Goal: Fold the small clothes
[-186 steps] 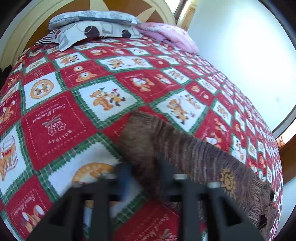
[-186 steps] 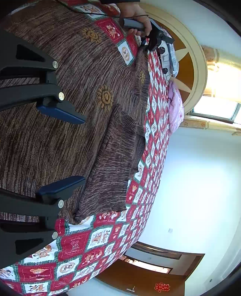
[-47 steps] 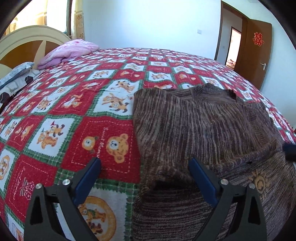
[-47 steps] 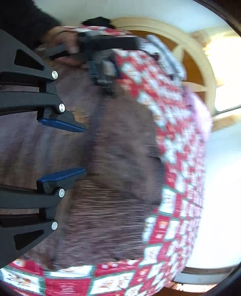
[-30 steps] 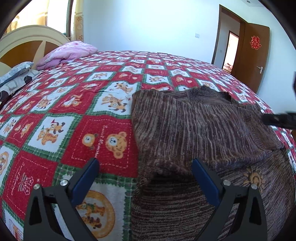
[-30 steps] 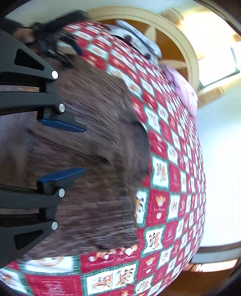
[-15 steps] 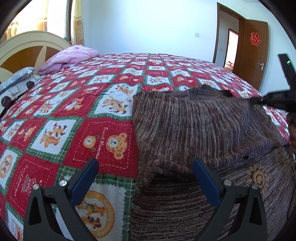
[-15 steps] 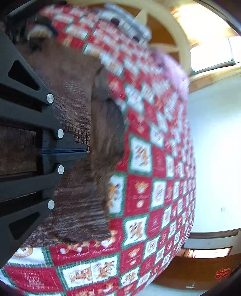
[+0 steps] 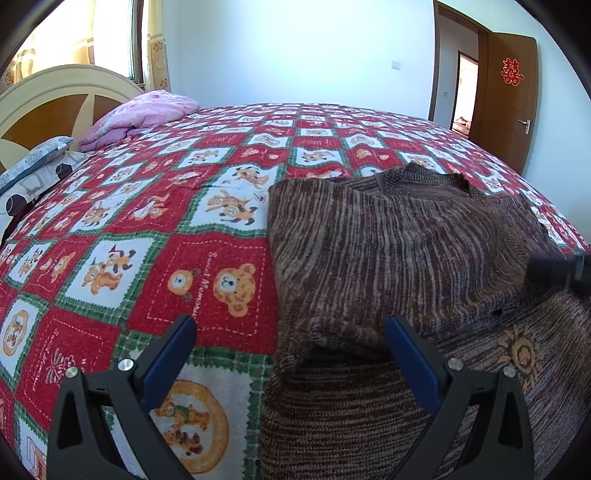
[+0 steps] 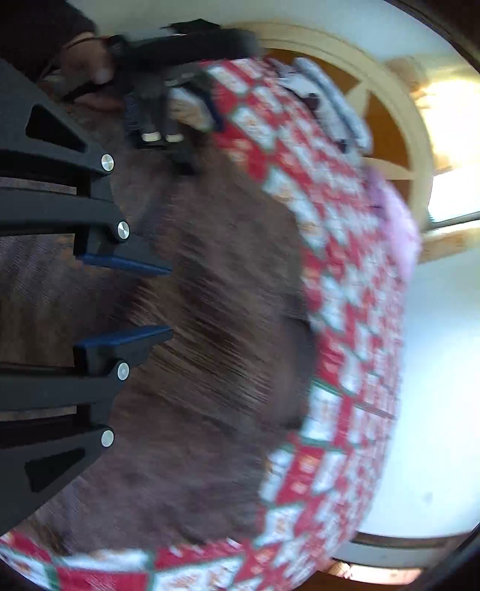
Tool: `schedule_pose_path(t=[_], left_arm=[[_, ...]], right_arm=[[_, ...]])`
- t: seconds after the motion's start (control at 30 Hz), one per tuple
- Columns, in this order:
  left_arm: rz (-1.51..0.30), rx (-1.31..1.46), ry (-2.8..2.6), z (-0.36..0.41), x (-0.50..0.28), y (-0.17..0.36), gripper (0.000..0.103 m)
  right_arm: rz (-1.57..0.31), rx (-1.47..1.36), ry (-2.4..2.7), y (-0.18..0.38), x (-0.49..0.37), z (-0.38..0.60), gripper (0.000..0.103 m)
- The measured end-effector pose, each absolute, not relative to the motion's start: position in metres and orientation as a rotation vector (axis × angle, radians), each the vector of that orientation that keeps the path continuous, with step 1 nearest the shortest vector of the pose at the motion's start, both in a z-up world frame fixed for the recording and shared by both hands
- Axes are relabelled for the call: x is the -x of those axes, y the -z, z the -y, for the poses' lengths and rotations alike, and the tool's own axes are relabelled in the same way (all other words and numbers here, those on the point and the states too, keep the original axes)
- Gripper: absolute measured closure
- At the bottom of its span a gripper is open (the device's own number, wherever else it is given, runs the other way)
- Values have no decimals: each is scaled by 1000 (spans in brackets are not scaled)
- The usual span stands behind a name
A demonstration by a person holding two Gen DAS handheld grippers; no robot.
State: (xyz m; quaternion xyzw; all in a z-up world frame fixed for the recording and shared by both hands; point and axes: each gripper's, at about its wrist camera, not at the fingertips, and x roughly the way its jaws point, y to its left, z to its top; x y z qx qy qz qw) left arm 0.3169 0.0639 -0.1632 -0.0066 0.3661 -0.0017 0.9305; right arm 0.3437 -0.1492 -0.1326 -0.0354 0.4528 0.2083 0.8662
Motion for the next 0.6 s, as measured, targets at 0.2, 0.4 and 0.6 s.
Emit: schedule_pose_path(t=[0.2, 0.4, 0.6], left_arm=[[-758, 11, 2, -64, -318, 164, 0], [-768, 2, -7, -63, -319, 164, 0], [-796, 32, 6, -67, -309, 167, 0]], right_arm=[[-967, 40, -434, 146, -331, 158, 75], [-948, 57, -416, 150, -332, 155, 75], [-928, 49, -422, 145, -312, 163, 73]])
